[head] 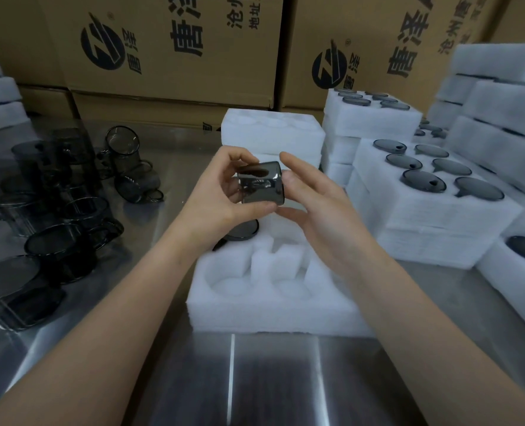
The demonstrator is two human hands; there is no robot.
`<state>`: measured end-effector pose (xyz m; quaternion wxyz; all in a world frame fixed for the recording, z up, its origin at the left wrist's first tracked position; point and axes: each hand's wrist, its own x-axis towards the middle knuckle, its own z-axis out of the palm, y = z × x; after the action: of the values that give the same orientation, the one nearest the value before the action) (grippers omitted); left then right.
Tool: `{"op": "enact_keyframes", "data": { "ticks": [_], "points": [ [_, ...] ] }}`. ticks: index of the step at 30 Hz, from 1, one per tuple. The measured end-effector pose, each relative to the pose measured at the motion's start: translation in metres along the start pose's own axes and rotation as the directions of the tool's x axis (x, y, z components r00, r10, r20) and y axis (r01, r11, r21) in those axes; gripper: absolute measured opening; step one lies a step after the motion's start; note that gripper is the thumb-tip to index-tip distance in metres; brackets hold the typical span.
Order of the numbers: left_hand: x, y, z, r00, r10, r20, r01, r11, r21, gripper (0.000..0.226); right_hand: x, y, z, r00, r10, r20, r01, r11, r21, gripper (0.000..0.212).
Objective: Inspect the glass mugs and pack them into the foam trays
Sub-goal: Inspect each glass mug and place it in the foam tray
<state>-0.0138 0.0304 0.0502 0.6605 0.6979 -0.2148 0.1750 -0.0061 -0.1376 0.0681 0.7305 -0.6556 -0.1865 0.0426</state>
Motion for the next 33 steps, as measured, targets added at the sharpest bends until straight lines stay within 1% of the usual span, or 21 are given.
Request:
{"op": "enact_keyframes", "data": {
  "ticks": [2,4,5,7,10,12,14,17,19,20,22,24,26,27,29,31,33],
  "points": [
    [0.0,0.001,0.0,1.0,0.015,-0.009,-0.015,1.0,-0.001,0.055,-0.001,-0.002,0.001,0.999,-0.005,0.051,0.003,0.999,0.041,0.032],
    [-0.001,0.001,0.001,1.0,0.03,-0.001,-0.03,0.998,0.056,0.055,-0.003,-0.002,0.001,0.999,-0.029,0.044,0.025,0.997,0.076,0.033],
    [0.0,0.001,0.001,0.999,0.037,0.006,-0.037,0.995,0.093,0.055,-0.003,-0.001,0.0,0.998,-0.054,0.022,0.052,0.997,0.059,0.033],
    [0.0,0.001,0.001,0.999,0.048,0.022,-0.051,0.987,0.154,0.058,-0.005,0.001,0.0,0.993,-0.109,-0.035,0.108,0.994,-0.034,0.034],
    [0.0,0.002,0.003,0.997,0.058,0.055,-0.069,0.975,0.213,0.064,-0.006,0.005,0.004,0.976,-0.178,-0.125,0.152,0.97,-0.191,0.041],
    [-0.001,0.004,0.006,0.996,0.063,0.061,-0.077,0.966,0.249,0.066,-0.006,0.005,0.006,0.957,-0.233,-0.172,0.182,0.946,-0.27,0.037],
    [-0.003,0.007,0.007,0.994,0.083,0.075,-0.102,0.947,0.305,0.065,-0.006,0.005,0.006,0.943,-0.268,-0.197,0.207,0.936,-0.285,0.029],
    [-0.004,0.009,0.008,0.99,0.101,0.094,-0.128,0.924,0.36,0.062,-0.005,0.004,0.003,0.933,-0.271,-0.237,0.225,0.953,-0.204,0.023],
    [-0.005,0.009,0.008,0.991,0.101,0.085,-0.125,0.927,0.353,0.059,-0.004,0.003,0.0,0.944,-0.2,-0.261,0.179,0.979,-0.101,0.021],
    [-0.005,0.009,0.008,0.992,0.105,0.073,-0.124,0.931,0.342,0.057,-0.003,0.002,-0.001,0.958,-0.153,-0.244,0.152,0.988,-0.024,0.018],
    [-0.005,0.008,0.008,0.994,0.103,0.033,-0.108,0.949,0.297,0.053,-0.001,0.0,-0.003,0.986,-0.064,-0.156,0.089,0.984,0.155,0.014],
    [-0.005,0.006,0.007,0.996,0.091,-0.008,-0.086,0.967,0.24,0.05,-0.001,-0.002,-0.003,0.999,-0.002,-0.041,0.014,0.953,0.302,0.021],
    [-0.005,0.005,0.006,0.996,0.085,-0.028,-0.078,0.976,0.204,0.048,-0.001,-0.002,-0.004,0.998,0.01,0.057,-0.03,0.933,0.357,0.03],
    [-0.005,0.005,0.006,0.996,0.084,-0.031,-0.076,0.976,0.202,0.047,-0.001,-0.001,-0.004,0.997,0.005,0.078,-0.032,0.938,0.346,0.034],
    [-0.005,0.005,0.006,0.996,0.09,-0.016,-0.083,0.969,0.231,0.046,-0.001,0.0,-0.003,0.999,-0.013,0.052,-0.002,0.964,0.266,0.037],
    [-0.005,0.006,0.007,0.994,0.106,0.015,-0.106,0.949,0.298,0.049,-0.001,0.002,-0.003,0.999,-0.031,-0.024,0.035,0.988,0.148,0.04],
    [-0.006,0.01,0.009,0.991,0.122,0.048,-0.131,0.918,0.375,0.053,-0.002,0.004,-0.002,0.991,-0.058,-0.117,0.062,0.998,0.029,0.038]
  ]
}}
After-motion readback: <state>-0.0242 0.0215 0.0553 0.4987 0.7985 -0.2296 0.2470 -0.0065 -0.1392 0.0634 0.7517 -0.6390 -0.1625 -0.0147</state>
